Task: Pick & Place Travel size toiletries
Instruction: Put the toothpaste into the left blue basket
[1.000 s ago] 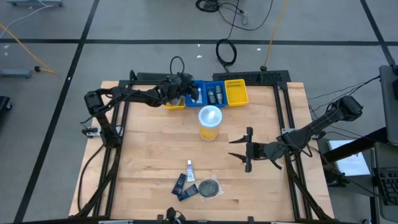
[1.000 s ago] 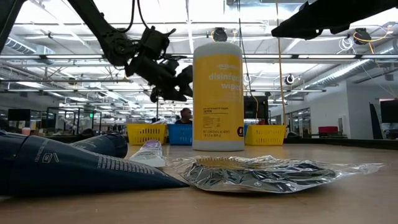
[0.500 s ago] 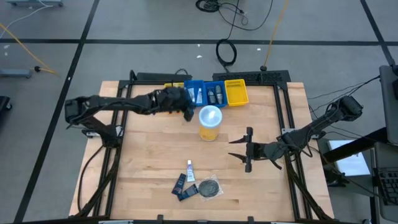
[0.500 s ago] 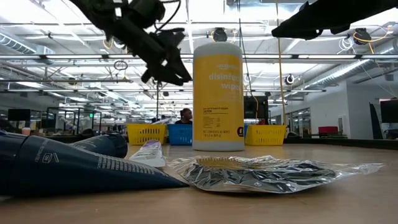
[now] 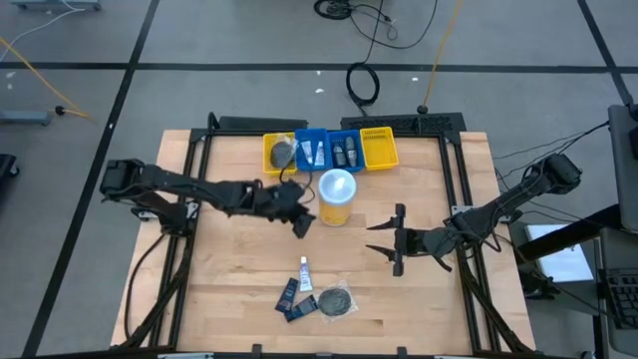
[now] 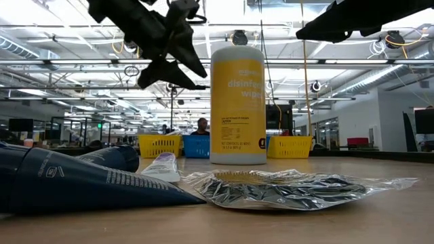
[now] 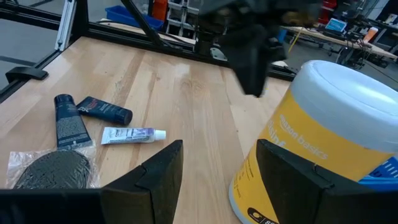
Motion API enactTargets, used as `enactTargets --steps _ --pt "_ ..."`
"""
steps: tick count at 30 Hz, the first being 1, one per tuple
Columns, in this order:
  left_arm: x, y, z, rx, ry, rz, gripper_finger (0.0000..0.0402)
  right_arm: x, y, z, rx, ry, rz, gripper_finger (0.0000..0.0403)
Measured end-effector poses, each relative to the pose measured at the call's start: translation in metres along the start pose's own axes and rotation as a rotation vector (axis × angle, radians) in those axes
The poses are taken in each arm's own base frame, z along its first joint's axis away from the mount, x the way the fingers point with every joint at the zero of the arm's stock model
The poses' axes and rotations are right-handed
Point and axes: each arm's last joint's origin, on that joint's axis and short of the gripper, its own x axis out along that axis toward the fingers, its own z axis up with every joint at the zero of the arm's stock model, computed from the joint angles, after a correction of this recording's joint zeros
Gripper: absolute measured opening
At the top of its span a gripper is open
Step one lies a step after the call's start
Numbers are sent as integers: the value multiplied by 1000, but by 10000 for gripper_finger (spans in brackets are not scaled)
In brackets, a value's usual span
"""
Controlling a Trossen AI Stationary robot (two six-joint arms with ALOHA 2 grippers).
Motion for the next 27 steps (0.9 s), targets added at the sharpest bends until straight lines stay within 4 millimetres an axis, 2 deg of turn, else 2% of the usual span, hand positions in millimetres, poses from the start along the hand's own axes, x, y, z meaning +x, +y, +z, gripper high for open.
enactTargets --steps 6,15,27 --pt "4 -20 -32 -85 40 51 168 0 0 0 -1 -1 0 196" --pt "31 -29 -75 -205 192 102 168 0 0 1 2 -6 0 196" --pt "38 -31 -97 -272 258 161 168 0 0 1 2 -6 0 196"
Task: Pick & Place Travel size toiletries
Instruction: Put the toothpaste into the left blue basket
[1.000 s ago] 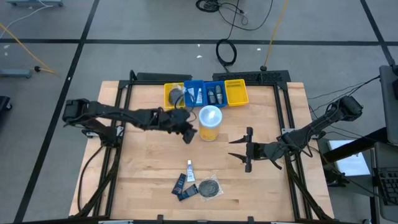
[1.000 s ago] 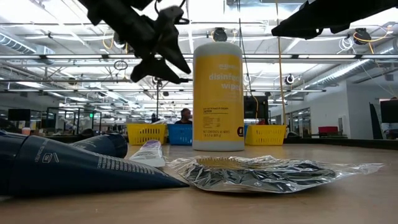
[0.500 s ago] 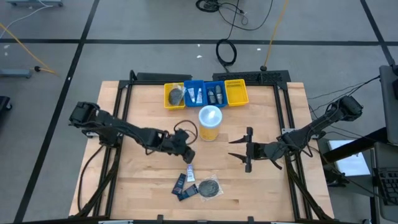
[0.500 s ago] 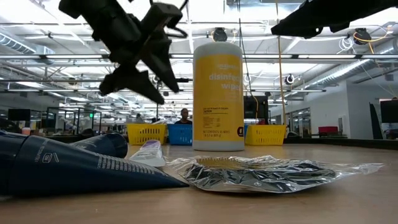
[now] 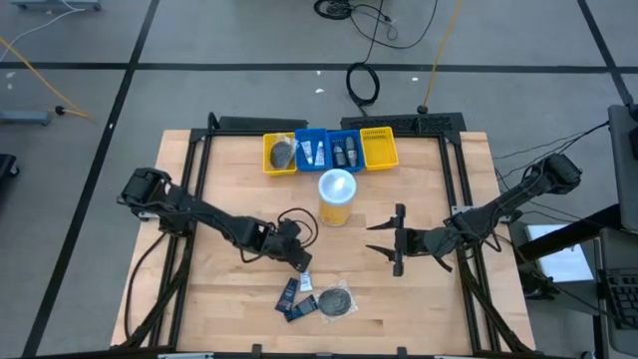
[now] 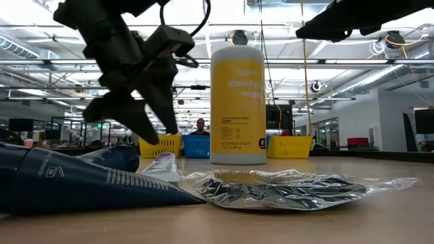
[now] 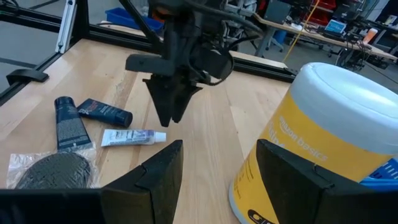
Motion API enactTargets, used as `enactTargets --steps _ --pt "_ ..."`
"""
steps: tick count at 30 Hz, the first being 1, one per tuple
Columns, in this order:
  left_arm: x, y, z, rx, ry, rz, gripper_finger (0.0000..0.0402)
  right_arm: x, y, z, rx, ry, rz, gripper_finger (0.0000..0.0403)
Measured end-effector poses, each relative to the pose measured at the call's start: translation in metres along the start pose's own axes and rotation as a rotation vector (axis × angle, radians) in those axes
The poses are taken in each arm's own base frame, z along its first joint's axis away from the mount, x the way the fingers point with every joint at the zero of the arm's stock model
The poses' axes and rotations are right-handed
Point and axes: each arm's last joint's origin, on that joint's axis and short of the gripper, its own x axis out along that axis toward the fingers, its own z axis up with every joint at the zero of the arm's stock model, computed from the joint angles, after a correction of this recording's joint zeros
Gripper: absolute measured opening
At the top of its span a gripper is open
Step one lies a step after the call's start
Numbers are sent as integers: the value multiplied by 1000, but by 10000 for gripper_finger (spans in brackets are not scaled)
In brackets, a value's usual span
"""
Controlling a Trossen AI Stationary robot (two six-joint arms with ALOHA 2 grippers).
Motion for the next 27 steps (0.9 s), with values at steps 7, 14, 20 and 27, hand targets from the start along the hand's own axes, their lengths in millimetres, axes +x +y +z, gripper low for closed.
enactTargets --steps 7,14,20,27 --pt "13 0 -3 -31 10 -2 168 0 0 0 -1 1 0 196" --pt "35 2 -9 -37 74 -26 168 0 0 0 0 0 0 196" --pt "39 3 -11 -35 87 -15 167 0 0 0 -1 1 0 196" --pt "39 2 -16 -13 131 -22 115 0 0 0 -1 1 0 196"
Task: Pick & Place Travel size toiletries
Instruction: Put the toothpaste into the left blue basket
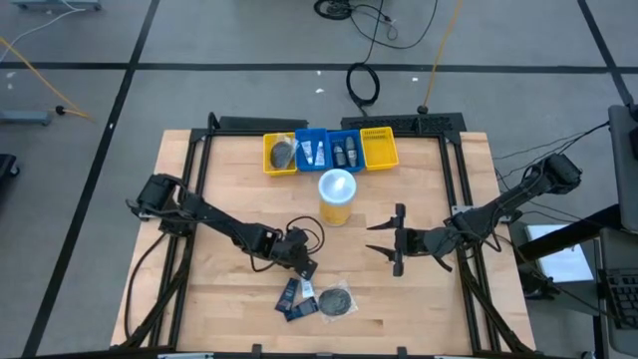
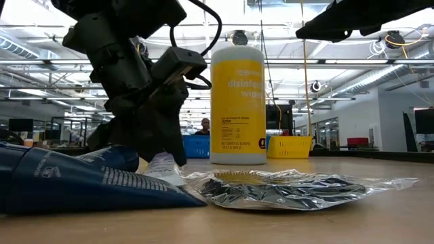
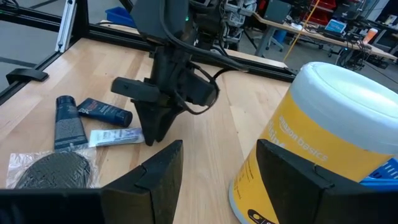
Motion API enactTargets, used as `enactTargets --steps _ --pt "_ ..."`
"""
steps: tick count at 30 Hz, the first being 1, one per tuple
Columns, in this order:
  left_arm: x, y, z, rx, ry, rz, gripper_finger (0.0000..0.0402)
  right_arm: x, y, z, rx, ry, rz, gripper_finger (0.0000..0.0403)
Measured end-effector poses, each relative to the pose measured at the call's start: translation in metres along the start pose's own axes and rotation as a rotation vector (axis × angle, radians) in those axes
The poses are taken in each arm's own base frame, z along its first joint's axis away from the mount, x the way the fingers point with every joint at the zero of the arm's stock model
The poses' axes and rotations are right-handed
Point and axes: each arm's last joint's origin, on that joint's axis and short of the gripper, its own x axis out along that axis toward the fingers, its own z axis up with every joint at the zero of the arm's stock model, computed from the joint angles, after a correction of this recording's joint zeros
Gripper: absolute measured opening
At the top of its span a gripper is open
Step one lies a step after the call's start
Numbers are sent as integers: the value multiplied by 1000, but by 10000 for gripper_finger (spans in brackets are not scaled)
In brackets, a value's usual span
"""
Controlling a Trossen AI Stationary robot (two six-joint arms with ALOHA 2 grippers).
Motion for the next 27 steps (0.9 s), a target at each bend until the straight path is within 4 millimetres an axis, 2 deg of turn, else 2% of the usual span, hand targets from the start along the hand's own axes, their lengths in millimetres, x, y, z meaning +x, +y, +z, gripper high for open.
enactTargets --steps 6,11,21,27 --pt "0 0 -4 50 23 -3 70 0 0 0 0 0 0 196" --pt "1 1 -4 109 24 0 7 0 0 0 0 0 0 196" --pt "-1 0 3 168 3 -17 1 0 0 0 0 0 0 196" --pt "-26 -10 11 292 47 -144 6 0 0 -1 -3 5 0 196"
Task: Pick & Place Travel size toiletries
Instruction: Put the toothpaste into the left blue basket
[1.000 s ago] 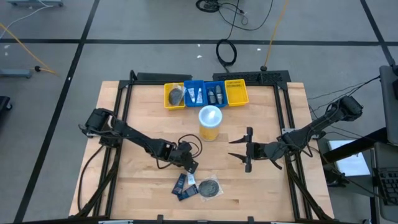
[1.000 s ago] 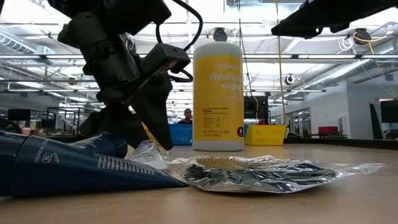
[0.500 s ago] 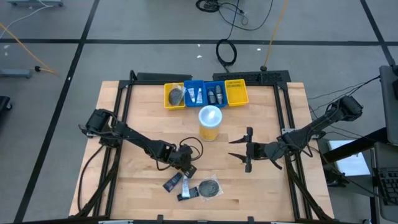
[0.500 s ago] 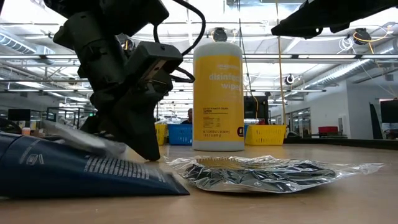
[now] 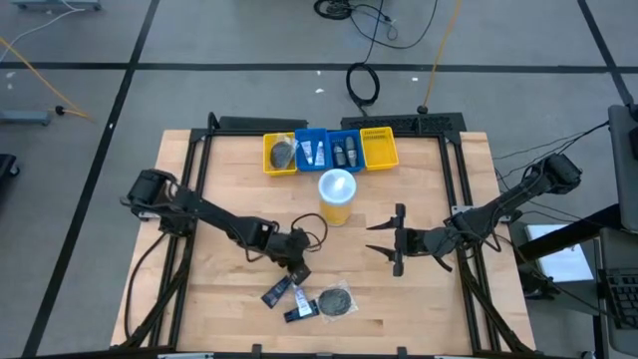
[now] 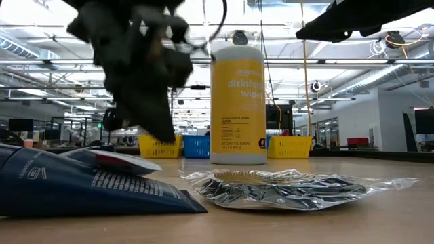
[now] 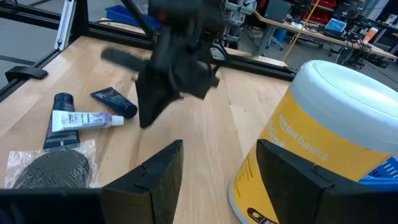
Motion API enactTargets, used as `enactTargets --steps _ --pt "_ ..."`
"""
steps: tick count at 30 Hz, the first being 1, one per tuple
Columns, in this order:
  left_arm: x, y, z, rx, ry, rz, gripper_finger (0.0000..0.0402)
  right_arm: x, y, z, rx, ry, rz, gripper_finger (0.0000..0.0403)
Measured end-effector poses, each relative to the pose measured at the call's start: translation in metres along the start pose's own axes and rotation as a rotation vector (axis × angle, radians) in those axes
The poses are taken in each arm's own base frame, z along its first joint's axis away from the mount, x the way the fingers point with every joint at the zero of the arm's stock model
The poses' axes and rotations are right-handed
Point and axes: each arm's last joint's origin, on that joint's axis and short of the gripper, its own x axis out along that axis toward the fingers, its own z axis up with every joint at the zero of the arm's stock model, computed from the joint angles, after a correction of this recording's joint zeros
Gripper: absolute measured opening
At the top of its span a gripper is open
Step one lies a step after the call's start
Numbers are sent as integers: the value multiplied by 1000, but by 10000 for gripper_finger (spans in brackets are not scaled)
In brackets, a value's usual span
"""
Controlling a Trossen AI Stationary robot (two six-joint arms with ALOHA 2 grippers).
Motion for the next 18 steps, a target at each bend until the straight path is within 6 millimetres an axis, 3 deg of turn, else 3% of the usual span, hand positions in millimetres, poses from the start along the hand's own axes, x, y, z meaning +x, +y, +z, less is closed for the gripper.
enactTargets --steps 4,8,12,18 --pt "-25 -16 0 250 -7 -114 7 0 0 0 0 0 0 196" --pt "-34 -32 -15 534 1 -193 8 0 0 0 0 0 0 196" --pt "-32 -33 -20 552 26 -184 38 0 0 0 1 -1 0 196" --pt "-31 -35 -27 591 10 -144 127 0 0 1 3 -4 0 196"
